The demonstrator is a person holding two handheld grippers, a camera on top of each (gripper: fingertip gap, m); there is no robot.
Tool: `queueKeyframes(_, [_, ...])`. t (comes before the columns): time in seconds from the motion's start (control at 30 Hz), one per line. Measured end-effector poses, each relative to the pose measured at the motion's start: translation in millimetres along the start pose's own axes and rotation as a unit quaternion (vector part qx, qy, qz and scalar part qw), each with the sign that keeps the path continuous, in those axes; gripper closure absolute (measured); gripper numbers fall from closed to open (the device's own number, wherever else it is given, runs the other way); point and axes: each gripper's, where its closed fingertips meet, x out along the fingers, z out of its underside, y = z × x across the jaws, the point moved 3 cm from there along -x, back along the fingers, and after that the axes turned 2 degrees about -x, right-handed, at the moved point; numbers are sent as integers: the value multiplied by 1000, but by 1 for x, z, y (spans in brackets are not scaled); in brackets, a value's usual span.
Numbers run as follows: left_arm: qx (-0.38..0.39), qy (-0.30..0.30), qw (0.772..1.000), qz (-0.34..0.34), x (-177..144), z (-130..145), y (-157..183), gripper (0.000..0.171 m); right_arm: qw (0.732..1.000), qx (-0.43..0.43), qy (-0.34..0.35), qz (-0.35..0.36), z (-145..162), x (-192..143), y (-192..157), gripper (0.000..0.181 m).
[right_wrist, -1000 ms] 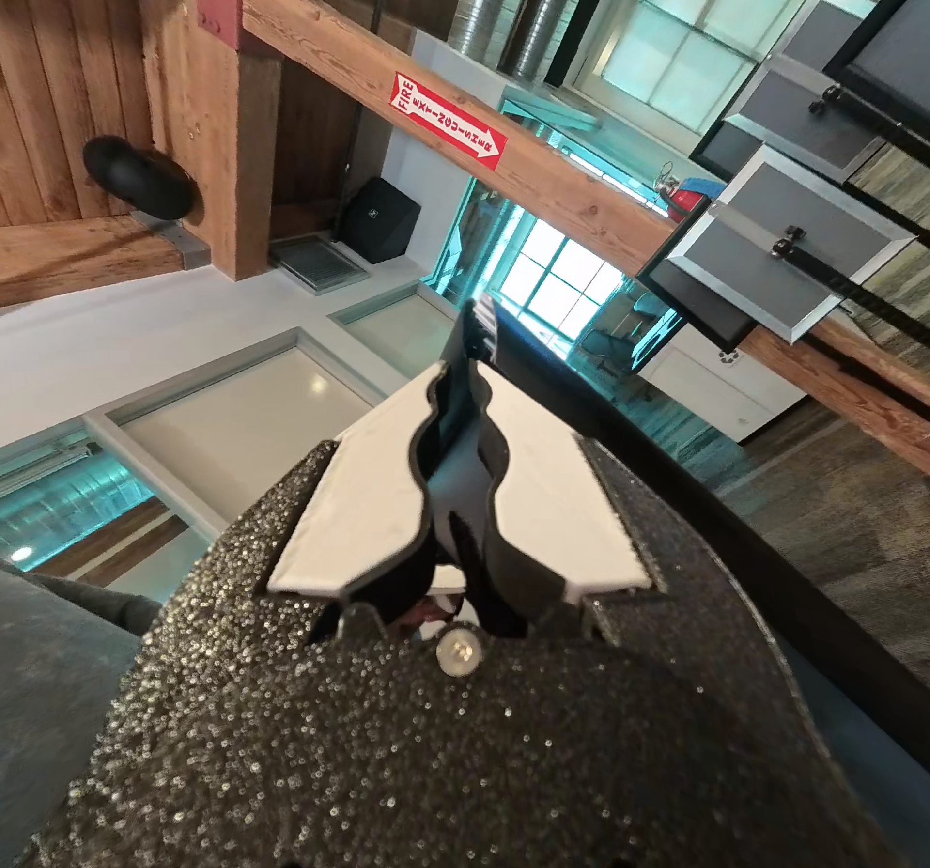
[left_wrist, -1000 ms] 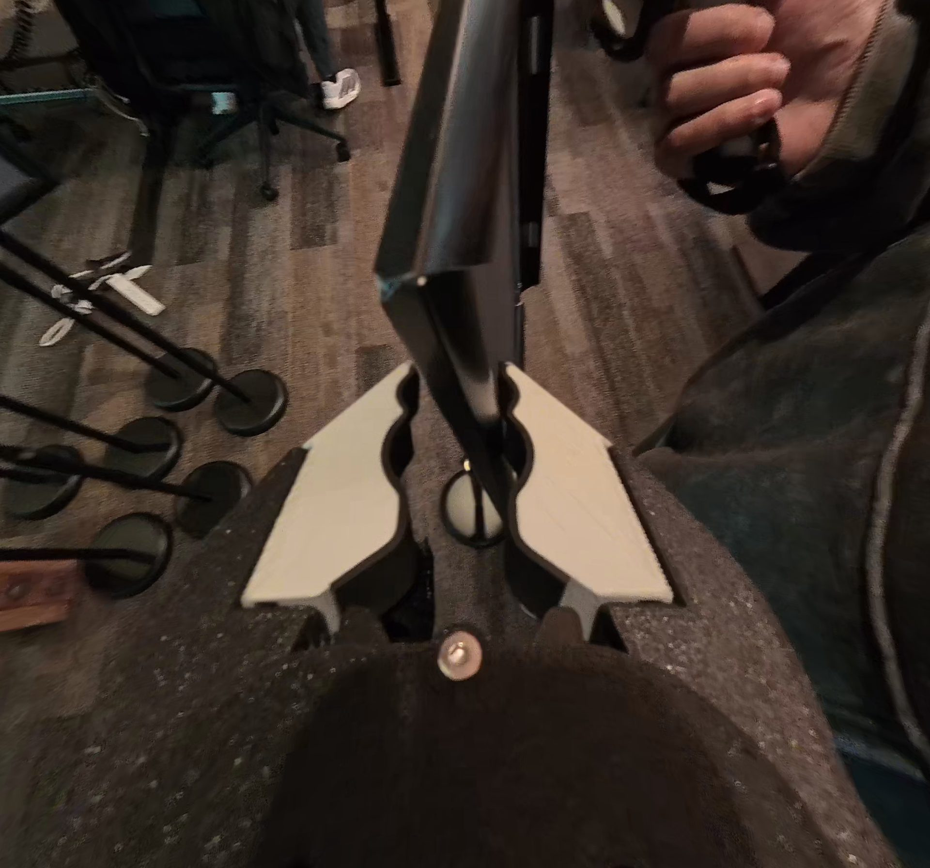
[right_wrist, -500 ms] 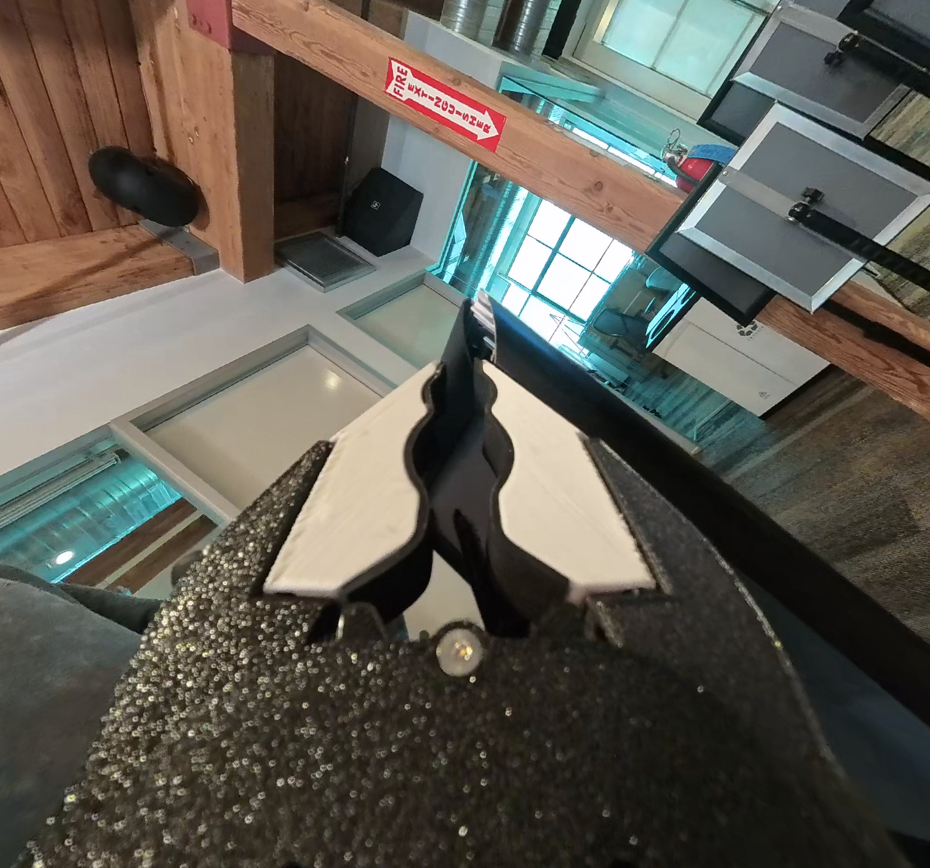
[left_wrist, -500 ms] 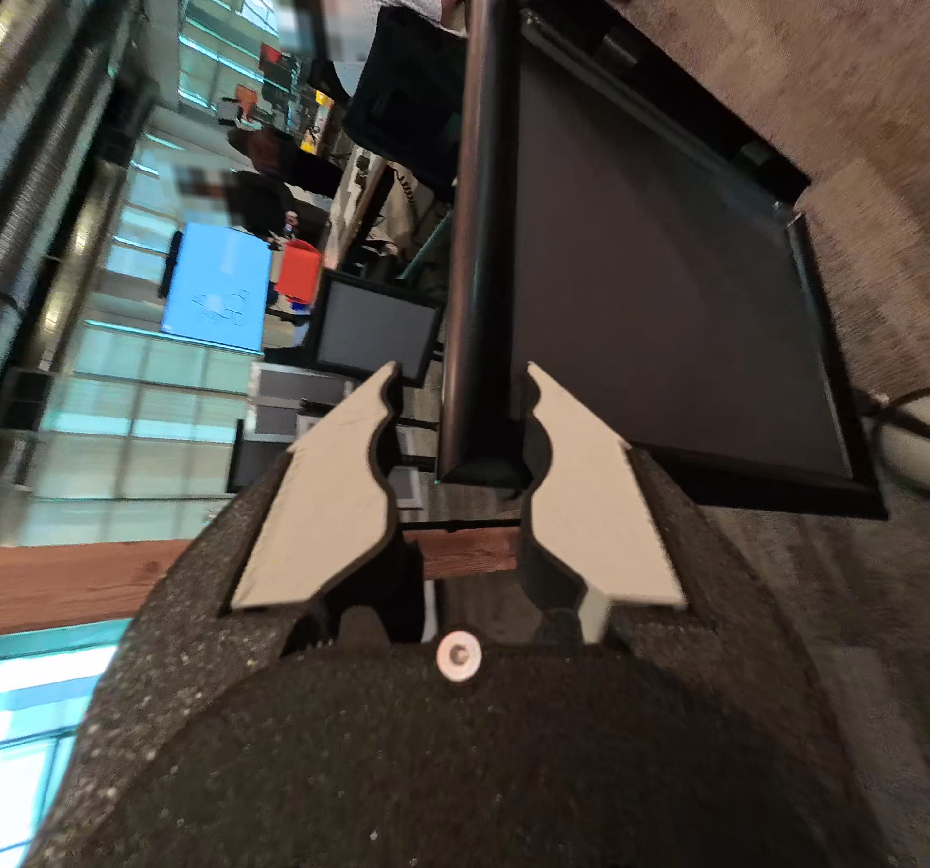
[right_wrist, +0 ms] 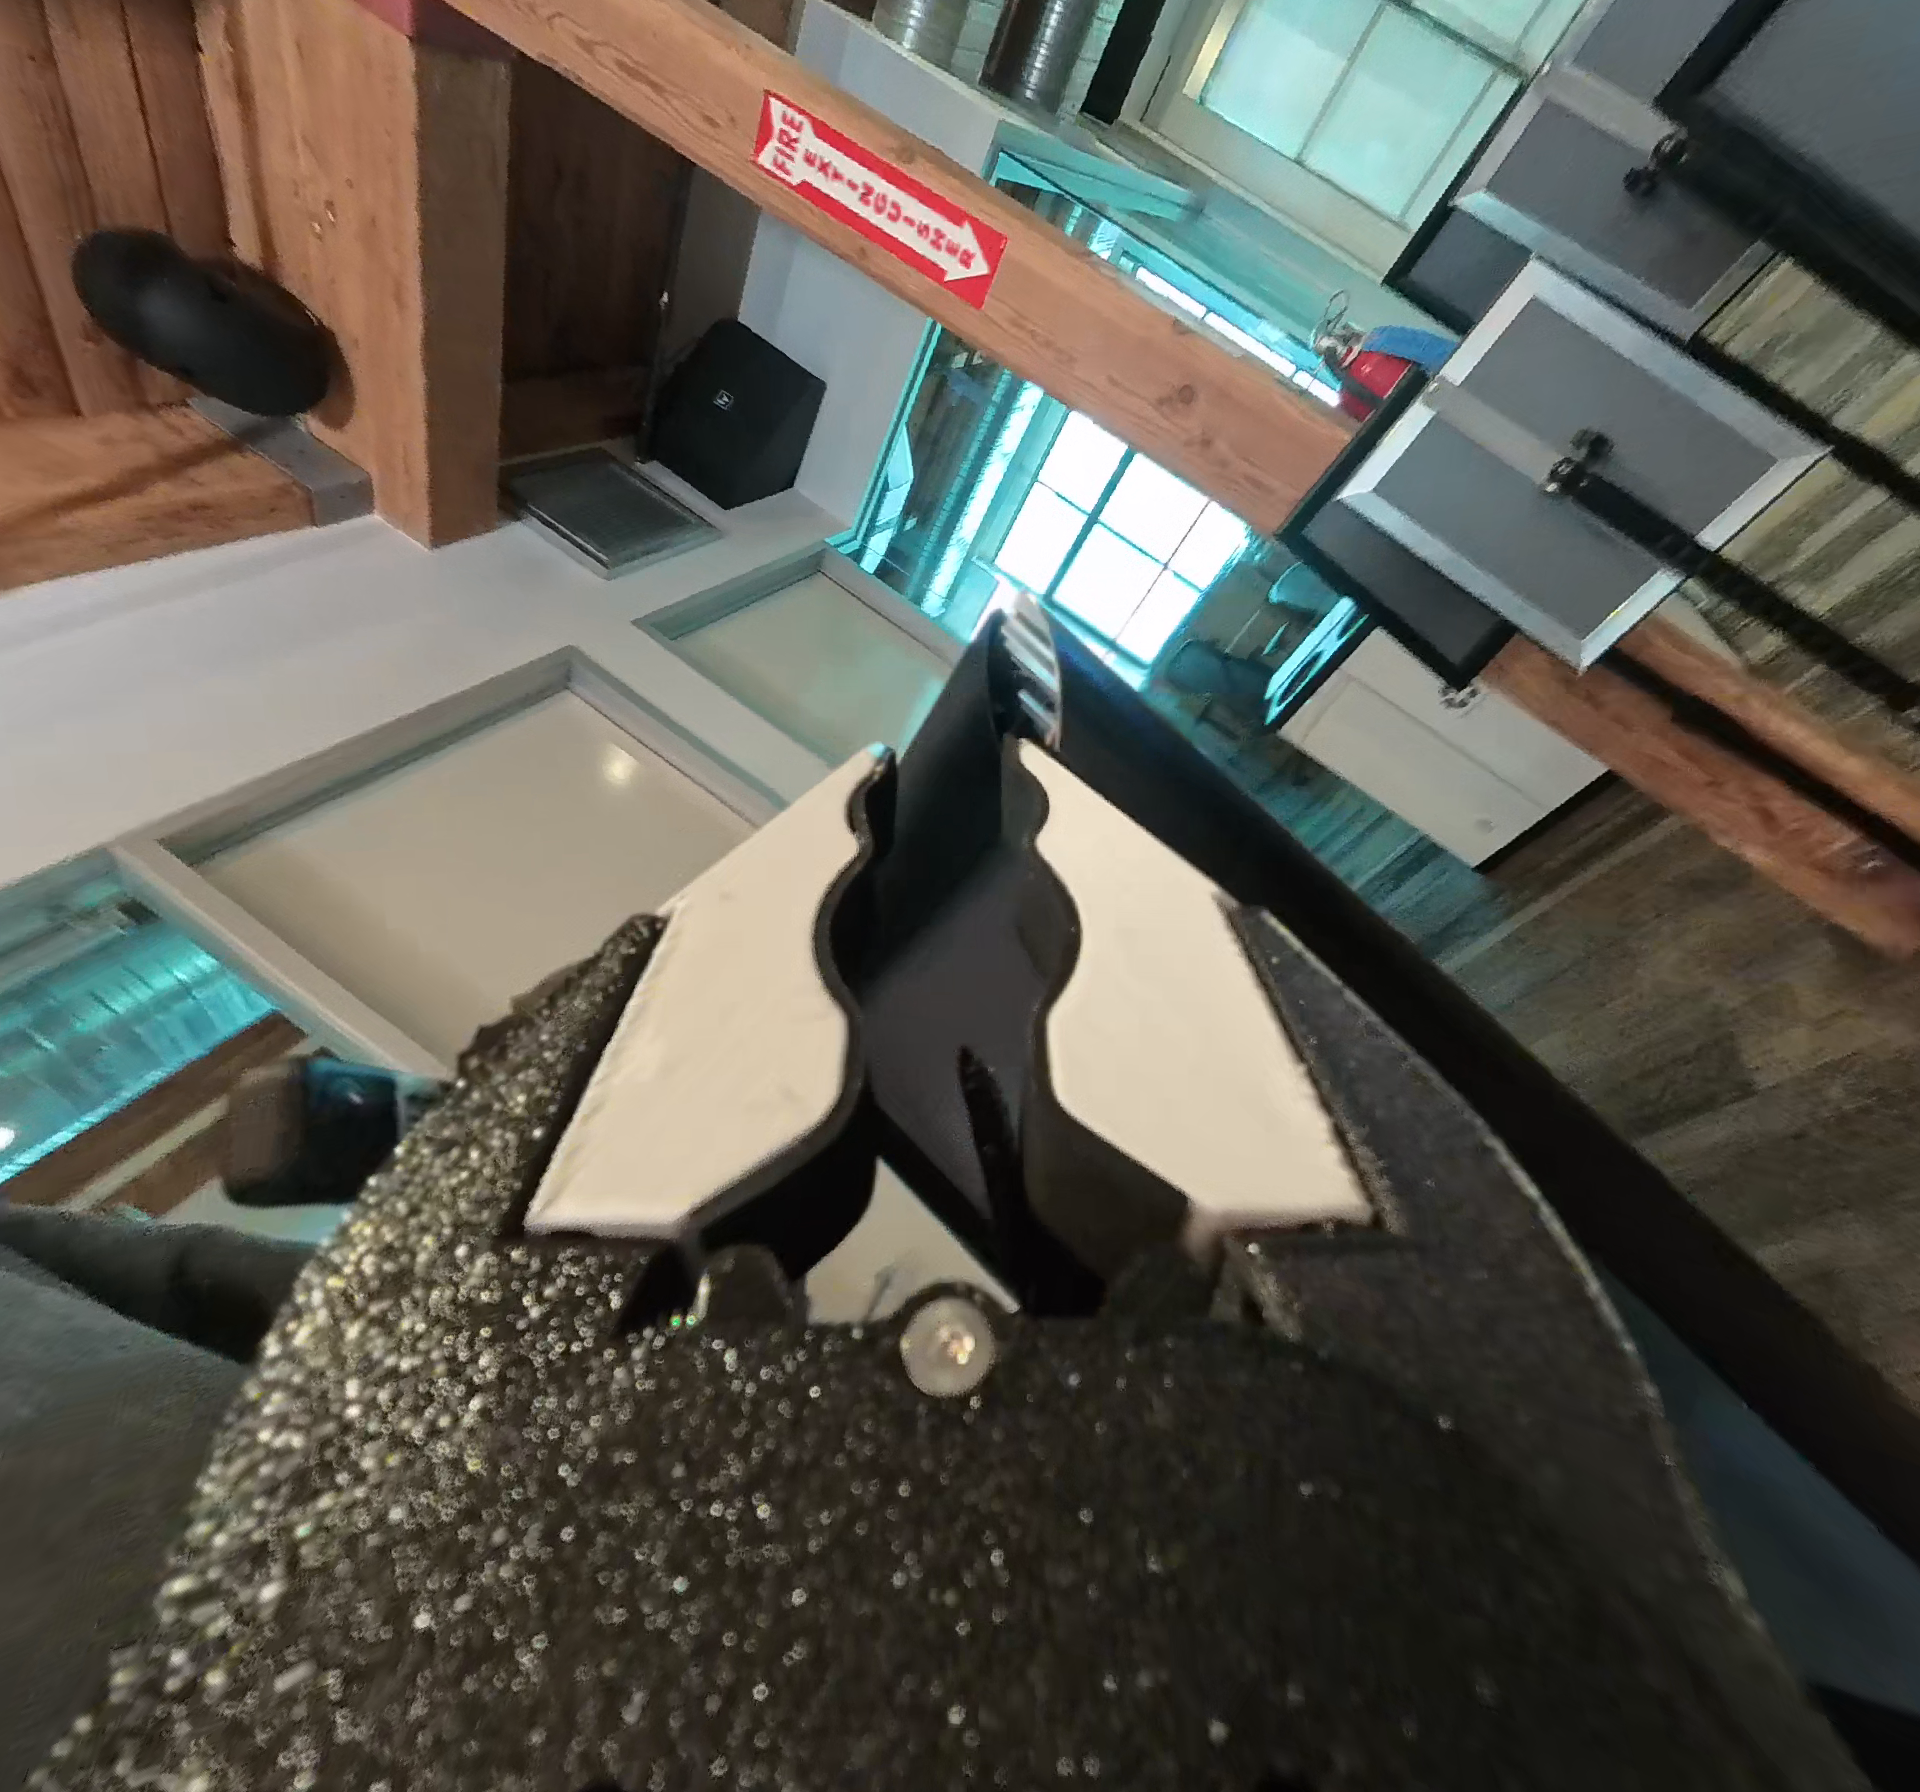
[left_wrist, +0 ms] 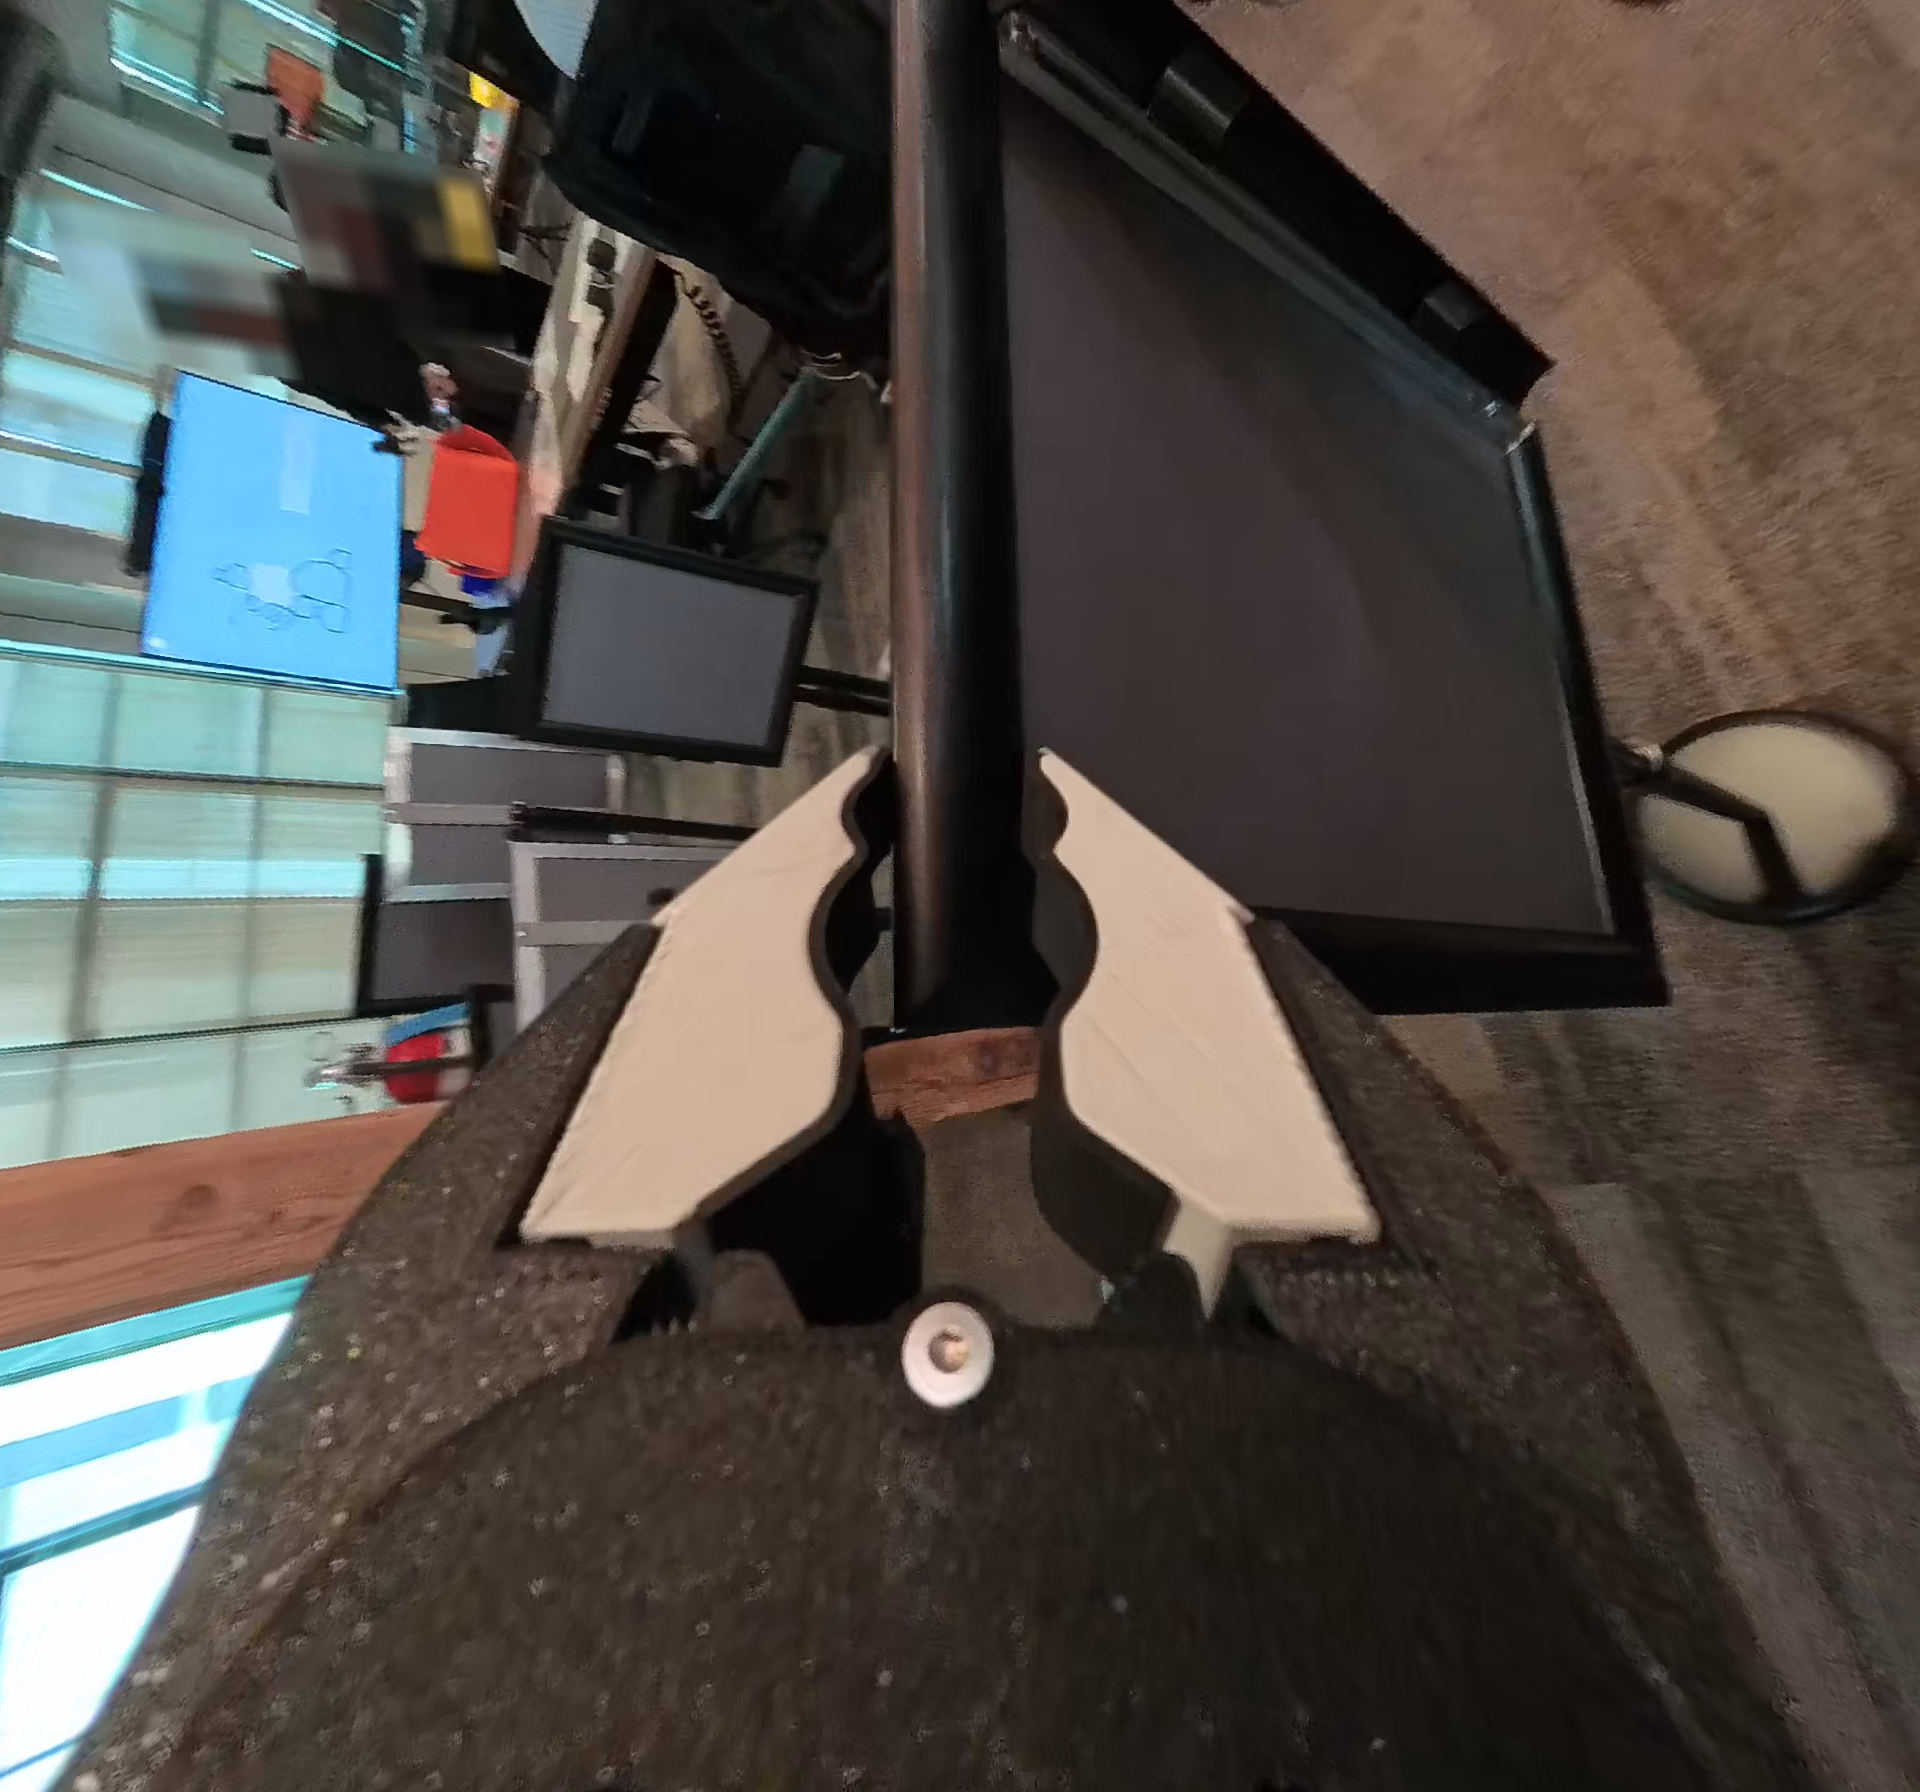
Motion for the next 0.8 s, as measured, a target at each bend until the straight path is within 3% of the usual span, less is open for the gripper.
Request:
queueKeyframes(0.27, [-42, 2, 998, 51, -1, -6, 2, 149, 998, -61, 4, 4, 4, -12, -6, 148])
queueKeyframes(0.37, [-46, 1, 997, 61, -1, -8, 3, 149, 998, -54, 14, -1, 5, -19, -9, 150])
queueKeyframes(0.47, [-47, -6, 997, 66, -1, -8, 2, 150, 999, -49, -2, 9, 13, -27, -6, 138])
queueKeyframes(0.53, [-51, -9, 996, 73, -1, -7, 1, 150, 999, -35, -18, 10, 22, -32, -4, 144])
queueKeyframes(0.6, [-50, -9, 995, 82, -2, -8, 2, 151, 997, 12, -76, -27, 46, -24, -12, 145])
queueKeyframes(0.67, [-51, -8, 995, 89, -2, -10, 3, 152, 989, 42, -129, -61, 72, -6, -24, 131])
queueKeyframes(0.8, [-67, -11, 992, 102, -2, -11, 1, 155, 990, 44, -114, -75, 88, 21, -37, 129])
